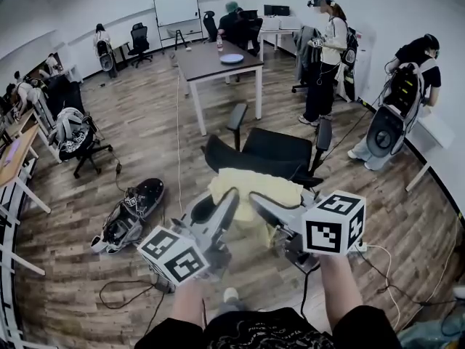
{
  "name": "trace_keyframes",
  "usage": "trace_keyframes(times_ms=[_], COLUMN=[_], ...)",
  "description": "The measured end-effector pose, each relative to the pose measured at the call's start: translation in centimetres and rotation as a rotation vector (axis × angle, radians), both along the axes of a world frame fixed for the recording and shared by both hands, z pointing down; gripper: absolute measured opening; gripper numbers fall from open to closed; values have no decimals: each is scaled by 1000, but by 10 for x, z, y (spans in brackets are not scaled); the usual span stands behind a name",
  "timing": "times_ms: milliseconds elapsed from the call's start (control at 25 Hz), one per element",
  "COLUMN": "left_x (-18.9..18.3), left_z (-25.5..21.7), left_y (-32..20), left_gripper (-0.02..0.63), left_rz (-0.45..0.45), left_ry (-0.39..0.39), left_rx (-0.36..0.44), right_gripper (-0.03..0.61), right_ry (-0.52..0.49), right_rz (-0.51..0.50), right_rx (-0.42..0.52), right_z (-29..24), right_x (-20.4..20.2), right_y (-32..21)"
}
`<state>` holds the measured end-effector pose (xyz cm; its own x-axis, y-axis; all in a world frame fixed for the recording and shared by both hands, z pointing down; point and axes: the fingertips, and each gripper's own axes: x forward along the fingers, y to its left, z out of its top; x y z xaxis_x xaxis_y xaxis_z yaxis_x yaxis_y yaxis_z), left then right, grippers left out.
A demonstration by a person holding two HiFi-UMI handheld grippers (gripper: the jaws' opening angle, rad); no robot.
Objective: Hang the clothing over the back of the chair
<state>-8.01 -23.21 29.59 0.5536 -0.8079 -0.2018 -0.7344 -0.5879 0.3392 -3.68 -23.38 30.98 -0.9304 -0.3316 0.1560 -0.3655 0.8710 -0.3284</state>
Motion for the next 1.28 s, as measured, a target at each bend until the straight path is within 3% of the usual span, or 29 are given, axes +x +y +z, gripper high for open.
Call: trace_keyframes(times_ms=[320,680,920,1280], left_x=[-3,-7,7,7], left_z=[-65,-142,-176,-203], left_y=[-17,-58,-93,-154], left_gripper=[63,63,63,63], left_rz=[-4,1,58,92], left_ry=[-26,-26,2,-12], left_rx=[77,161,183,191], right_gripper=[83,83,83,83], right_ry=[-45,-62,-30,-15], right_rz=[-2,53,158,181], right_rx=[65,208,299,346], right_z=[-67,-147,-179,-208], right_x=[-4,-7,5,2], right_y=[-17,-56,-87,-144])
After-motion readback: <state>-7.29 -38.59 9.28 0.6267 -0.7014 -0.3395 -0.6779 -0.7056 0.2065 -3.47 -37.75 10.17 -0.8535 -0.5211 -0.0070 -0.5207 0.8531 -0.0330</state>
